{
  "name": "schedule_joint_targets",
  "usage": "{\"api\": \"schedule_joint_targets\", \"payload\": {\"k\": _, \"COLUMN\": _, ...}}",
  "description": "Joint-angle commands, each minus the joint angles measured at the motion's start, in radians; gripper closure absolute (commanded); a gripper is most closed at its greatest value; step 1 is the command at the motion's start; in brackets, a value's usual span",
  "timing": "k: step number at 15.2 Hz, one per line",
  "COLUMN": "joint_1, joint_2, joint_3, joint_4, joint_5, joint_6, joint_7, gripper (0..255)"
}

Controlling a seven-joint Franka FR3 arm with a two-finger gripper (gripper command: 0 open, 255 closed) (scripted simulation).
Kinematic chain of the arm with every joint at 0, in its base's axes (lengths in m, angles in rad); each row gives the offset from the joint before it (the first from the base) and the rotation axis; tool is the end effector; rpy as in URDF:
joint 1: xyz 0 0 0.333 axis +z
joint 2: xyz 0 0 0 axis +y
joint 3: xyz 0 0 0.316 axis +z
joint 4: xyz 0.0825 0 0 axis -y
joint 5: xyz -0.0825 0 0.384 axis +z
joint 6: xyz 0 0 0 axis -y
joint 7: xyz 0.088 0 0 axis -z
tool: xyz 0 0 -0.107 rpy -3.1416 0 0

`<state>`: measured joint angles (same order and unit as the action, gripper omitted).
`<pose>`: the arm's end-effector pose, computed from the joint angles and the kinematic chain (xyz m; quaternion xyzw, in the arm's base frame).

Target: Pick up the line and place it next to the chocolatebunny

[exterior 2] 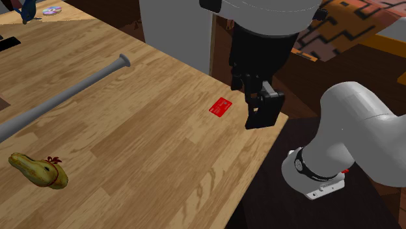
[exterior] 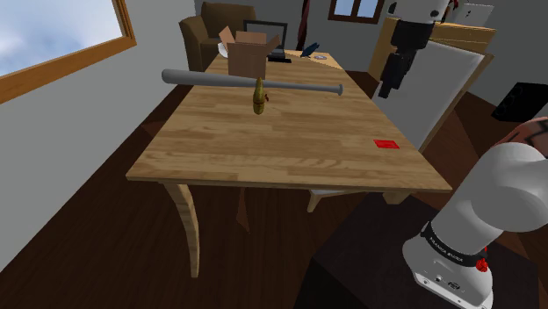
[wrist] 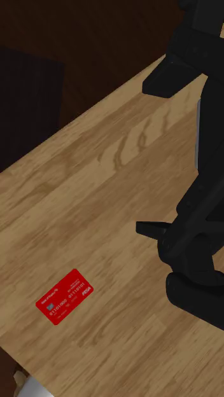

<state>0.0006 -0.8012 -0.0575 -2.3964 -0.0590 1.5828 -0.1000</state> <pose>0.3024 -0.0283 0.5766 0.9995 0.0310 -0.0072 0.0084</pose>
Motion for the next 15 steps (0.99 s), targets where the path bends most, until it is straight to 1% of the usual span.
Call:
{"api": "schedule_joint_targets", "payload": {"k": 1, "joint_1": 0.0, "joint_2": 0.0, "joint_3": 0.0, "joint_4": 0.0, "joint_5": 0.0, "joint_6": 0.0, "joint_7": 0.0, "gripper": 0}}
{"api": "schedule_joint_targets", "payload": {"k": 5, "joint_1": 0.001, "joint_2": -0.16, "joint_3": -0.133, "joint_4": -0.176, "joint_5": -0.052, "joint_6": 0.118, "joint_7": -0.195, "gripper": 0}}
{"api": "schedule_joint_targets", "payload": {"k": 9, "joint_1": -0.015, "joint_2": -0.271, "joint_3": -0.303, "joint_4": -0.311, "joint_5": -0.124, "joint_6": 0.231, "joint_7": -0.404, "gripper": 0}}
{"api": "schedule_joint_targets", "payload": {"k": 12, "joint_1": -0.029, "joint_2": -0.308, "joint_3": -0.455, "joint_4": -0.378, "joint_5": -0.185, "joint_6": 0.319, "joint_7": -0.573, "gripper": 0}}
{"api": "schedule_joint_targets", "payload": {"k": 15, "joint_1": -0.025, "joint_2": -0.3, "joint_3": -0.628, "joint_4": -0.411, "joint_5": -0.244, "joint_6": 0.412, "joint_7": -0.749, "gripper": 0}}
